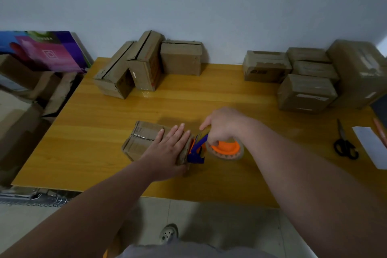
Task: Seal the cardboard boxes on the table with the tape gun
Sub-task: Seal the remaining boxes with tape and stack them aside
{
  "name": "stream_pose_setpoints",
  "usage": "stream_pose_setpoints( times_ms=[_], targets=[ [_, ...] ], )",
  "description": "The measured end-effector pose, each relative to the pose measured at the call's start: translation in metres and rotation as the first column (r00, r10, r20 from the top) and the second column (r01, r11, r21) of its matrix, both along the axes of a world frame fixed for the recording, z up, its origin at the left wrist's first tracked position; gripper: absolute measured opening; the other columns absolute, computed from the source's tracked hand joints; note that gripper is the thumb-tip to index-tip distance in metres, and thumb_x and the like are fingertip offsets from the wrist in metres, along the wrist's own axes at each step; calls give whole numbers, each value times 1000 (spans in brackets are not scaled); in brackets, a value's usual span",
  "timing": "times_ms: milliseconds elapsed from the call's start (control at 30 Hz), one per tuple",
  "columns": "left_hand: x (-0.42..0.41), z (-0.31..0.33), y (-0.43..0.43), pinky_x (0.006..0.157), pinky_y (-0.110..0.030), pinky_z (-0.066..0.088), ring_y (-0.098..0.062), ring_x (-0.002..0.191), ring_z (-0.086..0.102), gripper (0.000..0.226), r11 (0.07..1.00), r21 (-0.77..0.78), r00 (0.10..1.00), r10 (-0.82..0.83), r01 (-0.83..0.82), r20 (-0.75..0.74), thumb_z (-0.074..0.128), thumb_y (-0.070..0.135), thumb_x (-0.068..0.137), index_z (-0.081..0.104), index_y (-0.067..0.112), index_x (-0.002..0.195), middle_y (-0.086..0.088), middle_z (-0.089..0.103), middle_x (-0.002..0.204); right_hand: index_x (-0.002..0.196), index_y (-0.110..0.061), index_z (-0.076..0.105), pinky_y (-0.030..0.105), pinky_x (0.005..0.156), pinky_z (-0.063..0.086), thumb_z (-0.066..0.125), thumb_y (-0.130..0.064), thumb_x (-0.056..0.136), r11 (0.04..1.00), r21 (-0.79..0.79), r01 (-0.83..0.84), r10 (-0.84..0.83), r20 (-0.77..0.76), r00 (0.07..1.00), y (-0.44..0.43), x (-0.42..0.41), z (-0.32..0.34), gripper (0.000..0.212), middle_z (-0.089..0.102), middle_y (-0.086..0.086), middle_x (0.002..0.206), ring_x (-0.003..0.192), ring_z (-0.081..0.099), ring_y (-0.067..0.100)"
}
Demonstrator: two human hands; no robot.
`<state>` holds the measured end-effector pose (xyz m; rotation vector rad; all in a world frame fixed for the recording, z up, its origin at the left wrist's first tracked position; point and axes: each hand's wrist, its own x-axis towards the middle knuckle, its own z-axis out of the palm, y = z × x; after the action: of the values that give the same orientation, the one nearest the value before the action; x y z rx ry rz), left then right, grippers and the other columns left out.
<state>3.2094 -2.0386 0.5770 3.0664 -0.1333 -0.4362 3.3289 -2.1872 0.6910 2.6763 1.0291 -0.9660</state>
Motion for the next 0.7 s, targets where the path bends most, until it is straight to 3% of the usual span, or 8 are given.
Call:
stream_pose_setpoints(
  times_ms=[67,133,233,467,700],
  targets=[
    [0,2,-1,114,-40,-17,-15,141,-26,94,1000,-4,1000,5,-5,-12,31,67,85,-24,24,147,-1,-29,153,127,-34,61,25,61,45,67,-23,68,999,-37,-22,21,-17,1000,5,2,0,60,56,-6,131,89,57,14],
    [-1,5,-2,116,-42,-15,-16,143,-23,92,1000,-8,1000,9,-9,-16,39,61,90,-20,23,149,-1,-27,155,126,-28,62,31,76,52,67,-23,71,995,-78,-57,57,-11,998,9,3,1,56,56,-1,133,108,58,21],
    [-2,8,-3,116,-43,-14,-17,144,-22,91,1000,-9,1000,7,-7,-20,41,58,91,-18,22,150,-3,-25,157,124,-22,64,36,93,49,66,-26,76,987,-132,-89,89,-8,996,14,3,4,48,55,5,134,118,55,24],
    [-3,10,-3,116,-43,-15,-17,144,-22,91,1000,-18,999,11,-12,-38,42,56,91,-18,22,150,-3,-24,157,120,-22,66,34,91,53,74,-31,73,992,-126,-24,23,-7,1000,27,9,-1,48,59,2,126,109,59,22],
    [-5,9,-3,117,-44,-13,-18,145,-19,90,999,-31,1000,9,-10,-13,43,55,91,-15,22,151,-4,-22,158,120,-20,67,35,95,51,75,-29,71,992,-99,82,-89,-75,993,21,14,-10,50,57,3,131,114,56,22]
  ],
)
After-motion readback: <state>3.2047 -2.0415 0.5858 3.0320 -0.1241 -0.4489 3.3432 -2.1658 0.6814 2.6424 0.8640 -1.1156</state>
